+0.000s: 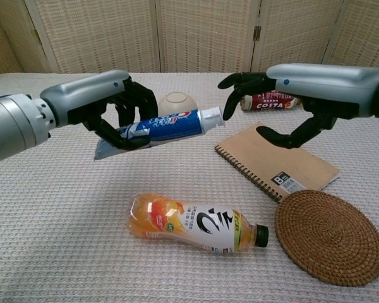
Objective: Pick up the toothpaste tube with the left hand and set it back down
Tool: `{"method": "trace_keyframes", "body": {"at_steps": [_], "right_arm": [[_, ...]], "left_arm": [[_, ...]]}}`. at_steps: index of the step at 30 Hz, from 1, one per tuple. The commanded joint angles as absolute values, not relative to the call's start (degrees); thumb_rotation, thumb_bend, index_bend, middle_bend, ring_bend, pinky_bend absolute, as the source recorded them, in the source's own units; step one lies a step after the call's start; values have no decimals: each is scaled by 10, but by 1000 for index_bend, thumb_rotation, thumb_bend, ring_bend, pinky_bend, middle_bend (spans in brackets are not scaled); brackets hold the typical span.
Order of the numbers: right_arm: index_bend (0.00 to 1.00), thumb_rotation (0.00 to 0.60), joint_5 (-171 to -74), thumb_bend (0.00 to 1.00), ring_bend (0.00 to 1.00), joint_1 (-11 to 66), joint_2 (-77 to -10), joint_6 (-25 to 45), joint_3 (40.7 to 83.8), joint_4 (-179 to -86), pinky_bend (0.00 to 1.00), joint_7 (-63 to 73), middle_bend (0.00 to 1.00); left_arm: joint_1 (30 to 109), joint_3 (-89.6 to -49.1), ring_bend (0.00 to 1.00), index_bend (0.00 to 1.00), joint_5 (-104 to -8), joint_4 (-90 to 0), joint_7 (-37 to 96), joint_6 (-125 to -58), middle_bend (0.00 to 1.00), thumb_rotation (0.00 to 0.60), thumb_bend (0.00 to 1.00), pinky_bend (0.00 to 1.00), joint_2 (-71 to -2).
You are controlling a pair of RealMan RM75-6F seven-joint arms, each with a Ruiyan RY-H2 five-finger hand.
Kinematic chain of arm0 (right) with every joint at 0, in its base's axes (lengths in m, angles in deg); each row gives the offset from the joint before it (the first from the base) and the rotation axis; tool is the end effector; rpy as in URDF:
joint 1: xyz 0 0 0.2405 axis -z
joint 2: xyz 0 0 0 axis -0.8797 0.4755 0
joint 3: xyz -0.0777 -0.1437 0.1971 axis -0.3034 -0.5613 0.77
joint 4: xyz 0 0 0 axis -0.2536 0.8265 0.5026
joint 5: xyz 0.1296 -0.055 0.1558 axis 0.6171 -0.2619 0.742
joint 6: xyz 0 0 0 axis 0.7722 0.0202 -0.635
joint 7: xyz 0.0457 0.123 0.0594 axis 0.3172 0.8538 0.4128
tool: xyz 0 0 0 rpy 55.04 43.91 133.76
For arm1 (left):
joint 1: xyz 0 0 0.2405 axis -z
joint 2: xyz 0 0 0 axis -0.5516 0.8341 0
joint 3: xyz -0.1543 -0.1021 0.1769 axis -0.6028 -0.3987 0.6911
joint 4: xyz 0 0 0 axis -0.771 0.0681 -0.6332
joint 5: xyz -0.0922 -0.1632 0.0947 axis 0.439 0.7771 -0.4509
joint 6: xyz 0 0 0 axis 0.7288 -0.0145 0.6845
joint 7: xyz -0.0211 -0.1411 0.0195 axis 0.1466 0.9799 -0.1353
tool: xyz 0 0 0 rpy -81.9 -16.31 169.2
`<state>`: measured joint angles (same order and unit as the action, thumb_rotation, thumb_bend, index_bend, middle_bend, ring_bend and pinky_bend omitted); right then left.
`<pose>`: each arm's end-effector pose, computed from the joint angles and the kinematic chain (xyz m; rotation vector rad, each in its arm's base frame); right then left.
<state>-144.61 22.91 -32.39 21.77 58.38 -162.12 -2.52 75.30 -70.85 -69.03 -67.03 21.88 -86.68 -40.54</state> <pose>-0.1197 -0.2817 0.0360 2.1536 -0.9381 1.0967 -0.0996 0.3106 -0.0059 -1.9208 -1.0654 -1.2505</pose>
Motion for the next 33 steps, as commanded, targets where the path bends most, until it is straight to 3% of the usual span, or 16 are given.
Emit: {"method": "trace_keyframes", "body": {"at_steps": [1, 10, 13, 14, 17, 21, 33], "right_arm": [[303, 600, -1450, 631, 0, 227, -327, 217, 582, -1617, 0, -18, 68], [302, 600, -1522, 630, 0, 249, -298, 151, 568, -1624, 0, 141, 62], [234, 600, -1542, 619, 0, 251, -303, 134, 562, -1607, 0, 195, 47], [204, 600, -1544, 592, 0, 250, -306, 133, 561, -1603, 0, 209, 41], [31, 568, -1544, 354, 0, 241, -314, 141, 559, -1597, 0, 252, 4], [0, 445, -1548, 140, 0, 226, -325, 147, 562, -1587, 0, 329, 0], [0, 408, -1561, 100, 0, 210, -398, 105, 571, -1516, 0, 446, 0]], "left_arm": [[752, -708, 709, 731, -694, -670, 221, -869, 811, 600, 741, 503, -406], [737, -698, 708, 729, -733, -642, 253, -902, 811, 600, 742, 499, -416], [735, -691, 708, 728, -749, -633, 263, -908, 811, 600, 741, 499, -420], [735, -691, 708, 728, -751, -632, 264, -909, 811, 600, 741, 499, -421], [735, -692, 708, 728, -756, -631, 265, -912, 811, 600, 742, 498, -425], [736, -696, 708, 729, -755, -635, 263, -912, 811, 600, 742, 496, -429], [741, -708, 708, 729, -748, -649, 258, -911, 811, 600, 742, 482, -441]]}}
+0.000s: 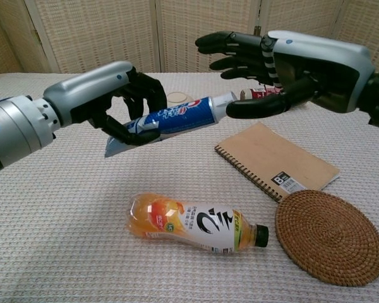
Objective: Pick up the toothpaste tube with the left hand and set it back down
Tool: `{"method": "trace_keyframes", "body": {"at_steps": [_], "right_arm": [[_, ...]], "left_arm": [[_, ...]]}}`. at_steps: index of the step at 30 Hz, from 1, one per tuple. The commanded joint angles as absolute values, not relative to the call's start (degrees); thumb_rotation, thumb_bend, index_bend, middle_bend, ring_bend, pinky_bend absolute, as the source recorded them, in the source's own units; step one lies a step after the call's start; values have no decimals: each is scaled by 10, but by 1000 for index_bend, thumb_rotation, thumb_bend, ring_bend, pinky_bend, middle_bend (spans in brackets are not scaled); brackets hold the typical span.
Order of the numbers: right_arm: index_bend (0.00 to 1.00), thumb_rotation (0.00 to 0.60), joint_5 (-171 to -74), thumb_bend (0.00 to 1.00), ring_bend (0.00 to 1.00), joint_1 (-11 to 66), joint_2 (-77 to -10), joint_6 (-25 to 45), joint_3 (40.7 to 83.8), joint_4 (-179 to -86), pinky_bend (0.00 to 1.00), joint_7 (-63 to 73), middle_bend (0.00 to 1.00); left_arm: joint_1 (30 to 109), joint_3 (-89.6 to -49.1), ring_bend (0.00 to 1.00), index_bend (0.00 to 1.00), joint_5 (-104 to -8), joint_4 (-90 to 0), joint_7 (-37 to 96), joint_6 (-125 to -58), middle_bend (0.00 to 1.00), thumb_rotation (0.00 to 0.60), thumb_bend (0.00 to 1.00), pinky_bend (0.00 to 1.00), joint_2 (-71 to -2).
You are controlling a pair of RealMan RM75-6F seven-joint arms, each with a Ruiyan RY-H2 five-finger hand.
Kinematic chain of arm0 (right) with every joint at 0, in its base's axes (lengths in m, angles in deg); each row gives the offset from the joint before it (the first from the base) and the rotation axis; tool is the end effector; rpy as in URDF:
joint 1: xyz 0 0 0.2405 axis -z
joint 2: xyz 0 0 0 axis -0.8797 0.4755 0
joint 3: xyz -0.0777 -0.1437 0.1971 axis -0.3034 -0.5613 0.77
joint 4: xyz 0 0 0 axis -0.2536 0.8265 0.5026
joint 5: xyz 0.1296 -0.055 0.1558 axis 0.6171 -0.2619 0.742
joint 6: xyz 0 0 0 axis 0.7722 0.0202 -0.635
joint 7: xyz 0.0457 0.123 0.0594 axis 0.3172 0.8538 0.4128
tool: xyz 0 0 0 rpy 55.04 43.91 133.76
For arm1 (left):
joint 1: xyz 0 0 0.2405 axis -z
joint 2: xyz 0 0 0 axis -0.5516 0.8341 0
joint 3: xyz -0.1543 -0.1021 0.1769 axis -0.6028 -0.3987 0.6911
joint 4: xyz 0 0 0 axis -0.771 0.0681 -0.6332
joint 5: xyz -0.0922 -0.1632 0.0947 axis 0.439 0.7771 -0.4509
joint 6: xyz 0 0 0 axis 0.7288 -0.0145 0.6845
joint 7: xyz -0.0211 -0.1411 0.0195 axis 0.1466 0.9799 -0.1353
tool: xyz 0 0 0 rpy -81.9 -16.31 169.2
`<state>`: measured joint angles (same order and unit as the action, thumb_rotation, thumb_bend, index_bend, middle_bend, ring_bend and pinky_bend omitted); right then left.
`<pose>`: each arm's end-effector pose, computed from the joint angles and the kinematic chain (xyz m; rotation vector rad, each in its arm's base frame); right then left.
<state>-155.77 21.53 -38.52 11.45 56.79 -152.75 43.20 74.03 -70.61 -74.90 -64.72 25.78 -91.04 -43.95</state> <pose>-0.1098 -0.2879 0.0282 1.9428 -1.5831 1.6317 -0.0920 0.3027 -0.0110 -1.8866 -1.0489 -1.3855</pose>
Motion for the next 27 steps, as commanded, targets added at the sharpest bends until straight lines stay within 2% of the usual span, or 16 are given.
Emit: {"method": "trace_keyframes", "body": {"at_steps": [1, 27], "right_arm": [[0, 407, -1561, 100, 0, 209, -404, 102, 572, -1512, 0, 452, 0], [0, 398, -1562, 100, 0, 173, -464, 80, 580, -1464, 0, 538, 0]], "left_arm": [[741, -709, 708, 729, -747, -650, 259, -911, 811, 600, 742, 483, -442], [743, -724, 708, 729, -780, -629, 326, -943, 811, 600, 742, 500, -474]]}}
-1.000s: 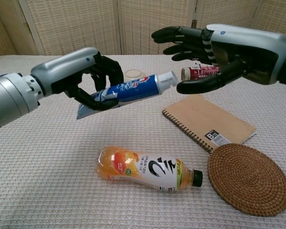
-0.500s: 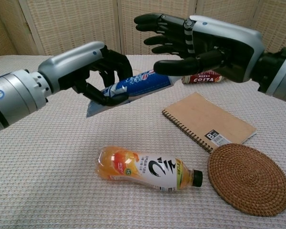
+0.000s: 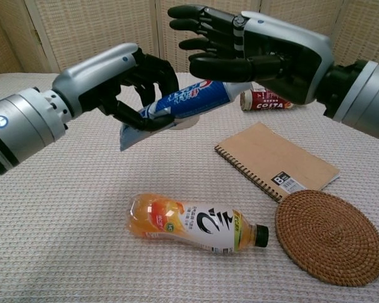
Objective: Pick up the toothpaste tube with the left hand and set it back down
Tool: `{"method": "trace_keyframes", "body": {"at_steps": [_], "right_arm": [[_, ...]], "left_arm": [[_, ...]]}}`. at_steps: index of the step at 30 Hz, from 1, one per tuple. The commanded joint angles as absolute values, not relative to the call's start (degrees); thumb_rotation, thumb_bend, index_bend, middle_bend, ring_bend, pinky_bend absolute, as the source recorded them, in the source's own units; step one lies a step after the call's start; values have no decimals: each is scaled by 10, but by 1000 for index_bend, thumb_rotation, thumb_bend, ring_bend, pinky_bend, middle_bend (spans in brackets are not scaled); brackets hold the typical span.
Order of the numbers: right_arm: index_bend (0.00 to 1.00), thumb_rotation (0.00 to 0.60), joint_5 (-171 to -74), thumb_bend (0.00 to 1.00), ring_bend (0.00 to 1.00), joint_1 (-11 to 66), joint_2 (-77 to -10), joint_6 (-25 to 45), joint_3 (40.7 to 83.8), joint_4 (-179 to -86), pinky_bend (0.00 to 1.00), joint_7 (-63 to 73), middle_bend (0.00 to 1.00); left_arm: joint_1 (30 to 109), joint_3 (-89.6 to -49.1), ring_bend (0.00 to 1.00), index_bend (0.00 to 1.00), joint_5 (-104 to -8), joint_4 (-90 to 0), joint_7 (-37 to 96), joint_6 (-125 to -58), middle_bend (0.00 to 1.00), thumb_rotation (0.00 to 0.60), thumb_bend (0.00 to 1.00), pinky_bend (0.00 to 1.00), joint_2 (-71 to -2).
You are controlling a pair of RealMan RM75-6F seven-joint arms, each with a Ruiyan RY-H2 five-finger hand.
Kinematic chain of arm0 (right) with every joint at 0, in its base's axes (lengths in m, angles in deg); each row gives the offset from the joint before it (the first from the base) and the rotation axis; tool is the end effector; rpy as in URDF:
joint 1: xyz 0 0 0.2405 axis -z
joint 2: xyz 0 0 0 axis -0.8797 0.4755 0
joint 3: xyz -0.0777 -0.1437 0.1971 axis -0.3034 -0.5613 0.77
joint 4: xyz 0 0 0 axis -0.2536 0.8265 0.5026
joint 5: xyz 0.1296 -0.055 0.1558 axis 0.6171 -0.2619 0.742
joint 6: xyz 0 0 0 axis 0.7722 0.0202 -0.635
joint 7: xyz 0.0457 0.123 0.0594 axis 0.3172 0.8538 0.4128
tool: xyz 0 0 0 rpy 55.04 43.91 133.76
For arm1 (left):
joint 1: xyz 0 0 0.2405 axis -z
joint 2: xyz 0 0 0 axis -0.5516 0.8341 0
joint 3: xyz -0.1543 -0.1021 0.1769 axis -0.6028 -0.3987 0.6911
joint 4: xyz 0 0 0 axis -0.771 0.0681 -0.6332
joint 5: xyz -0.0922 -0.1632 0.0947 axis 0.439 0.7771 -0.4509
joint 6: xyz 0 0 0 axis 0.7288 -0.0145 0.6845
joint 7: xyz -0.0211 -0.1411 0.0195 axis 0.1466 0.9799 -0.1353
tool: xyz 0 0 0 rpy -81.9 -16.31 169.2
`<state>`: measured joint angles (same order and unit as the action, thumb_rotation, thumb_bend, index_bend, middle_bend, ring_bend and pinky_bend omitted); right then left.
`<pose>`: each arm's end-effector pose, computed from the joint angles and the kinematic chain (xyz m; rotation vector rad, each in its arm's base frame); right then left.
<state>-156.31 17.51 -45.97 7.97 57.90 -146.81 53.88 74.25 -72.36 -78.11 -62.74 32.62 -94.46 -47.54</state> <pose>-0.0810 -0.2982 0.0060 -1.8636 1.7239 -1.8203 -0.0745 0.3028 -0.0129 -1.8094 -1.1142 -1.5704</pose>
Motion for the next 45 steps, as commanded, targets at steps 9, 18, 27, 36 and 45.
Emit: {"method": "trace_keyframes", "body": {"at_steps": [9, 18, 27, 36, 45], "right_arm": [[0, 398, -1567, 99, 0, 165, -478, 66, 581, -1454, 0, 565, 0], [0, 399, -1580, 99, 0, 161, -474, 45, 573, -1447, 0, 615, 0], [0, 396, -1587, 99, 0, 160, -469, 29, 567, -1442, 0, 627, 0], [0, 397, -1582, 99, 0, 175, -433, 2, 568, -1451, 0, 606, 0], [0, 395, -1571, 99, 0, 195, -377, -7, 565, -1465, 0, 569, 0]], "left_arm": [[744, -728, 708, 729, -780, -630, 339, -944, 811, 600, 742, 497, -475], [743, -728, 707, 729, -791, -622, 358, -954, 811, 600, 741, 497, -476], [742, -724, 706, 728, -798, -615, 367, -957, 811, 600, 740, 492, -476], [737, -714, 698, 725, -804, -594, 378, -960, 811, 600, 740, 482, -472], [742, -699, 670, 705, -776, -541, 328, -909, 811, 600, 740, 443, -455]]}}
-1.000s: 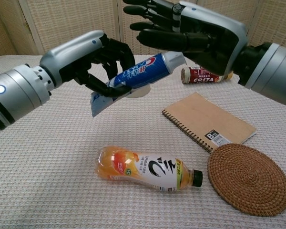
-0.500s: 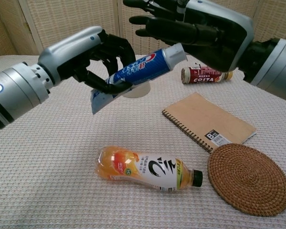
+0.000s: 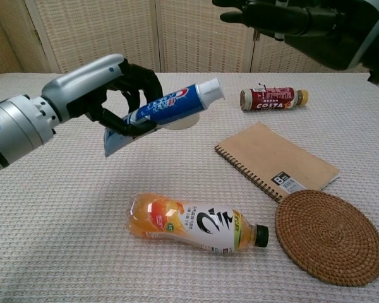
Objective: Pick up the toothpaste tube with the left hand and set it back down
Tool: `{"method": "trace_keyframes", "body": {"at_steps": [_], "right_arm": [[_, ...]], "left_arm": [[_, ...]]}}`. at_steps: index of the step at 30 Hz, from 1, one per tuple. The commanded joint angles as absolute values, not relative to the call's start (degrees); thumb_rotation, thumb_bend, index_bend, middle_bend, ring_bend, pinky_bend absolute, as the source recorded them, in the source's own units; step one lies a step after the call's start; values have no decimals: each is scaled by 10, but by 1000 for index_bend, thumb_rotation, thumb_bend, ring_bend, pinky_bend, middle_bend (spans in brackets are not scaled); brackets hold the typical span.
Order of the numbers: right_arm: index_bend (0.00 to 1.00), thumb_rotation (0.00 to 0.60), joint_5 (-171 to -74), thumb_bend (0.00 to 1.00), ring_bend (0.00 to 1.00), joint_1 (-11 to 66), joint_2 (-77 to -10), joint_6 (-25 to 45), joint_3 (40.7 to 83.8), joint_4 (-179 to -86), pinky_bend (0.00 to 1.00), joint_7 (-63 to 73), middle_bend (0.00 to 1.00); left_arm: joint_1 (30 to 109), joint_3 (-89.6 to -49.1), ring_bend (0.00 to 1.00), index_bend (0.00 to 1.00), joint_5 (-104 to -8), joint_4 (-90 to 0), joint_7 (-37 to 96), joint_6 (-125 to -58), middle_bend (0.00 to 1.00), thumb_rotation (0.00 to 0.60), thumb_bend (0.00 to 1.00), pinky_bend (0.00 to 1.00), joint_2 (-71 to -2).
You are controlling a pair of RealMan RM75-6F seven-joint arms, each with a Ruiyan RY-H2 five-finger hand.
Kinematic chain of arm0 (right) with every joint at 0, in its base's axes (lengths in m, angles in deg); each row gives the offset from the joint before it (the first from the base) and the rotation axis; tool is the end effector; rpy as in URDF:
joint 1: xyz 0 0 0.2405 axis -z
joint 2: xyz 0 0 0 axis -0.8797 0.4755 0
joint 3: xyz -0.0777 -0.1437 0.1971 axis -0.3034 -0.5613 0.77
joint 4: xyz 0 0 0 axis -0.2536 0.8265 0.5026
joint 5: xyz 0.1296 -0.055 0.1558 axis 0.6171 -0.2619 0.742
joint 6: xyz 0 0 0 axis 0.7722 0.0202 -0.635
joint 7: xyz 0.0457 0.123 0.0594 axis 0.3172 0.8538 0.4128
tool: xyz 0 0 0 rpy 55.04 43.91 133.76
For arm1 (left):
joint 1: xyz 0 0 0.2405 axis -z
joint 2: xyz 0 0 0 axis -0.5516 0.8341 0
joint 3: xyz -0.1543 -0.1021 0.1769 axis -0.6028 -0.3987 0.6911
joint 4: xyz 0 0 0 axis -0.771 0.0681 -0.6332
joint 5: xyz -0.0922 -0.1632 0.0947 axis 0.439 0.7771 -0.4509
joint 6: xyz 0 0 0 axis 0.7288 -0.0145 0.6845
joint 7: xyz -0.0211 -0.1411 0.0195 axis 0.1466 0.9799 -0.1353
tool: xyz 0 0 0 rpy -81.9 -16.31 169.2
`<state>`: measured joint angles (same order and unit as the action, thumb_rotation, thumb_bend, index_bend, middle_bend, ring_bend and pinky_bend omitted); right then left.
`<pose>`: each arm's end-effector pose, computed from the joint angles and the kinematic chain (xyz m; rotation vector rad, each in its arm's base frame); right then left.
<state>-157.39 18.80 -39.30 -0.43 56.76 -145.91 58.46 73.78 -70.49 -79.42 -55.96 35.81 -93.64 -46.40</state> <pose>-0.1040 -0.3115 0.0551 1.8088 -1.6199 1.9564 -0.1079 0.3172 -0.0137 -1.8322 -1.0623 -1.4692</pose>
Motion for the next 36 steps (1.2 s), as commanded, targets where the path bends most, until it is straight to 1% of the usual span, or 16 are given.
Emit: {"method": "trace_keyframes", "body": {"at_steps": [1, 4, 8, 11, 14, 17, 19, 21, 23, 25, 27, 28, 29, 31, 32, 36], "right_arm": [[0, 395, -1571, 99, 0, 197, -371, -7, 565, -1468, 0, 562, 0], [0, 395, -1567, 99, 0, 207, -346, -6, 561, -1478, 0, 530, 0], [0, 396, -1557, 100, 0, 221, -321, -3, 557, -1487, 0, 471, 0], [0, 408, -1546, 99, 0, 235, -298, 2, 552, -1499, 0, 407, 0], [0, 413, -1532, 103, 0, 250, -279, 6, 547, -1513, 0, 344, 0], [0, 416, -1514, 104, 0, 265, -263, 10, 545, -1528, 0, 291, 0], [0, 419, -1502, 104, 0, 275, -254, 12, 544, -1537, 0, 264, 0], [0, 421, -1495, 103, 0, 284, -247, 13, 541, -1542, 0, 242, 0], [0, 422, -1487, 103, 0, 294, -240, 13, 539, -1546, 0, 217, 0], [0, 424, -1479, 104, 0, 303, -233, 14, 536, -1550, 0, 196, 0], [0, 426, -1474, 104, 0, 313, -228, 9, 535, -1551, 0, 180, 0], [0, 435, -1471, 104, 0, 320, -224, 6, 533, -1552, 0, 170, 0], [0, 462, -1469, 103, 0, 325, -221, 4, 532, -1552, 0, 162, 0], [0, 571, -1463, 103, 0, 339, -215, -6, 530, -1552, 0, 140, 0], [0, 597, -1460, 104, 0, 345, -212, -10, 529, -1553, 0, 130, 0], [0, 600, -1453, 105, 0, 376, -207, -38, 525, -1552, 0, 87, 0]], "left_arm": [[744, -697, 657, 697, -766, -534, 312, -896, 810, 600, 739, 425, -451], [749, -694, 627, 673, -724, -513, 245, -855, 791, 600, 733, 383, -443], [754, -699, 587, 648, -652, -507, 192, -808, 749, 600, 716, 361, -436], [757, -707, 563, 624, -591, -490, 157, -783, 722, 600, 702, 348, -441], [760, -712, 543, 599, -550, -471, 128, -777, 698, 600, 695, 342, -451], [760, -717, 518, 549, -512, -451, 102, -781, 666, 600, 691, 342, -465], [760, -722, 482, 492, -486, -442, 92, -782, 620, 600, 644, 340, -472], [759, -726, 403, 382, -465, -441, 84, -782, 522, 600, 508, 324, -473], [757, -730, 312, 257, -446, -451, 77, -785, 411, 600, 398, 284, -467], [753, -729, 222, 139, -438, -465, 73, -788, 302, 600, 345, 221, -456], [747, -729, 167, 73, -441, -479, 78, -795, 232, 600, 328, 182, -443], [740, -729, 155, 60, -446, -490, 86, -803, 218, 600, 325, 174, -433], [735, -730, 149, 55, -452, -499, 95, -810, 212, 600, 324, 168, -425], [718, -730, 148, 58, -473, -522, 116, -834, 211, 600, 325, 163, -403], [709, -729, 149, 62, -484, -533, 125, -846, 211, 600, 325, 161, -393], [668, -718, 161, 116, -538, -569, 160, -908, 211, 600, 327, 150, -351]]}}
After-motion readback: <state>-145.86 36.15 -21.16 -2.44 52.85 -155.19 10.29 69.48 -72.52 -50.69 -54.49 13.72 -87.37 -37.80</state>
